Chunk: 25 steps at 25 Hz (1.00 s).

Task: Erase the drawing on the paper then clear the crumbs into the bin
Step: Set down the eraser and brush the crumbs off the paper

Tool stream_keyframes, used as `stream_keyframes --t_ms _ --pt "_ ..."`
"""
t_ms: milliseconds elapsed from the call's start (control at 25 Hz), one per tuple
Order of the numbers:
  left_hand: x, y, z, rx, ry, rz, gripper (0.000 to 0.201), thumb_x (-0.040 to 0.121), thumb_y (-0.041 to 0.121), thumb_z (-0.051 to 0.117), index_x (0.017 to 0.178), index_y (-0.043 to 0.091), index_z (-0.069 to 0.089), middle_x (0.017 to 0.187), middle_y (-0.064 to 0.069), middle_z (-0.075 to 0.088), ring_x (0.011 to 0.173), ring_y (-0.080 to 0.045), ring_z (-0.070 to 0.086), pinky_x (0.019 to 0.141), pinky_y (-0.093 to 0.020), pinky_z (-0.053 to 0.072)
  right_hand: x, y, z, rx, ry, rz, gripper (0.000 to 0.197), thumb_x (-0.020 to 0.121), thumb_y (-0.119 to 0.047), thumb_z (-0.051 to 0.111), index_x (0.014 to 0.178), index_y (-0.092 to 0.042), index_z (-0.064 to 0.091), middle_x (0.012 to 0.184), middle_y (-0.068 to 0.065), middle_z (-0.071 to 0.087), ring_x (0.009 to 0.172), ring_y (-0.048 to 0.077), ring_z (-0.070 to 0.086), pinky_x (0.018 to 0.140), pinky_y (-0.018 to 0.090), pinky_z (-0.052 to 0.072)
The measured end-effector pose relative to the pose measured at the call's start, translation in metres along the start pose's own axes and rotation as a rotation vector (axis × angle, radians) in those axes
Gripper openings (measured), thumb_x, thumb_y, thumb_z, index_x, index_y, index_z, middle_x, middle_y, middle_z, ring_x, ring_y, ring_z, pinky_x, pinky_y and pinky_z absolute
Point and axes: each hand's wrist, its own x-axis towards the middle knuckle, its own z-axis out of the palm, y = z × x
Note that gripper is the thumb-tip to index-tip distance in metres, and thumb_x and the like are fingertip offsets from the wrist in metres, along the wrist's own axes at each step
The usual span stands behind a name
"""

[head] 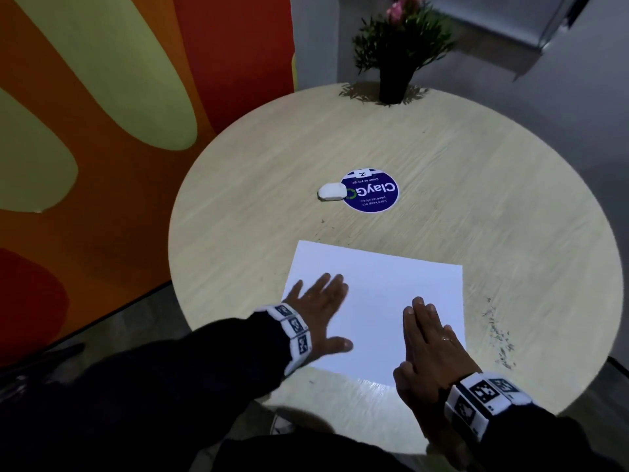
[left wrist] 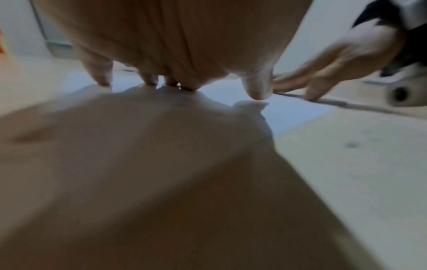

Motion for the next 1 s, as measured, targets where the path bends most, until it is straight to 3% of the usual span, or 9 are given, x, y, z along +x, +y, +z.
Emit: stream_keyframes --t_ms 160,200,400,600,680,760,840,920,1000 --pt "0.007 -0.065 -0.018 -0.039 0.033 -0.309 0.104 0.08 0.082 0.026 0.151 0.018 -0.015 0.156 0.002 -0.025 0.146 -0.016 -0.017 0.117 -0.047 -0.007 -0.002 -0.002 -0.002 0.026 0.021 0.003 0.081 0.085 -0.025 0.036 0.151 -0.014 -0.011 0.156 0.005 -0.025 0.145 0.021 -0.019 0.118 0.038 0.001" --pt "0.01 -0.066 -0.021 -0.044 0.052 -0.311 0.103 0.081 0.081 0.027 0.151 0.018 -0.015 0.157 0.001 -0.024 0.146 -0.016 -0.017 0.117 -0.047 -0.007 -0.002 -0.003 -0.001 0.029 0.02 0.0 0.081 0.085 -0.024 0.036 0.151 -0.014 -0.011 0.156 0.004 -0.025 0.145 0.02 -0.019 0.118 0.037 0.0" --pt "0.022 -0.024 -0.015 -0.04 0.048 -0.053 0.098 0.084 0.079 0.028 0.151 0.024 -0.016 0.153 0.01 -0.029 0.142 -0.008 -0.024 0.118 -0.046 -0.006 -0.004 -0.002 0.0 0.035 0.056 0.0 0.08 0.085 -0.025 0.036 0.151 -0.015 -0.009 0.157 0.004 -0.023 0.145 0.02 -0.017 0.118 0.036 0.0" --pt "0.014 -0.077 -0.027 -0.074 0.049 -0.336 0.102 0.083 0.08 0.028 0.152 0.018 -0.015 0.158 0.001 -0.023 0.146 -0.014 -0.018 0.116 -0.047 -0.009 -0.005 -0.003 0.0 0.024 0.066 0.005 0.081 0.085 -0.024 0.036 0.151 -0.015 -0.009 0.157 0.004 -0.023 0.145 0.02 -0.017 0.118 0.036 0.001" --pt "0.002 -0.069 -0.026 -0.009 0.066 -0.212 0.104 0.078 0.084 0.02 0.148 0.02 -0.022 0.154 0.002 -0.029 0.145 -0.015 -0.02 0.116 -0.046 -0.01 -0.005 -0.003 0.001 0.027 0.078 0.006 0.081 0.084 -0.023 0.036 0.151 -0.015 -0.007 0.157 0.004 -0.021 0.145 0.02 -0.016 0.118 0.036 0.002" --pt "-0.017 -0.031 -0.012 0.037 0.083 0.073 0.098 0.077 0.085 0.014 0.143 0.026 -0.029 0.149 0.006 -0.036 0.143 -0.014 -0.027 0.114 -0.045 -0.015 -0.004 -0.002 0.001 0.006 0.065 0.0 0.081 0.082 -0.025 0.033 0.151 -0.014 -0.008 0.157 0.005 -0.022 0.145 0.022 -0.016 0.118 0.037 0.003" --pt "-0.038 0.01 0.008 0.055 -0.007 0.294 0.09 0.081 0.082 0.016 0.141 0.032 -0.029 0.149 0.011 -0.037 0.138 -0.01 -0.034 0.11 -0.043 -0.021 -0.003 0.0 0.001 -0.01 0.051 -0.008 0.082 0.081 -0.027 0.03 0.151 -0.014 -0.01 0.156 0.006 -0.023 0.145 0.023 -0.016 0.117 0.038 0.003" --pt "-0.046 0.019 0.018 0.073 -0.087 0.271 0.089 0.084 0.08 0.019 0.141 0.032 -0.029 0.148 0.013 -0.038 0.135 -0.009 -0.039 0.111 -0.044 -0.021 -0.002 0.001 -0.001 -0.018 0.036 -0.011 0.081 0.082 -0.028 0.029 0.151 -0.014 -0.011 0.156 0.006 -0.024 0.145 0.022 -0.017 0.118 0.037 0.002" --pt "-0.046 -0.005 0.015 0.058 -0.088 0.089 0.094 0.08 0.084 0.014 0.139 0.026 -0.031 0.147 0.01 -0.039 0.13 -0.013 -0.043 0.114 -0.048 -0.017 -0.003 0.0 -0.001 -0.017 0.036 -0.012 0.08 0.083 -0.028 0.029 0.151 -0.014 -0.011 0.156 0.006 -0.024 0.145 0.022 -0.017 0.118 0.037 0.002"
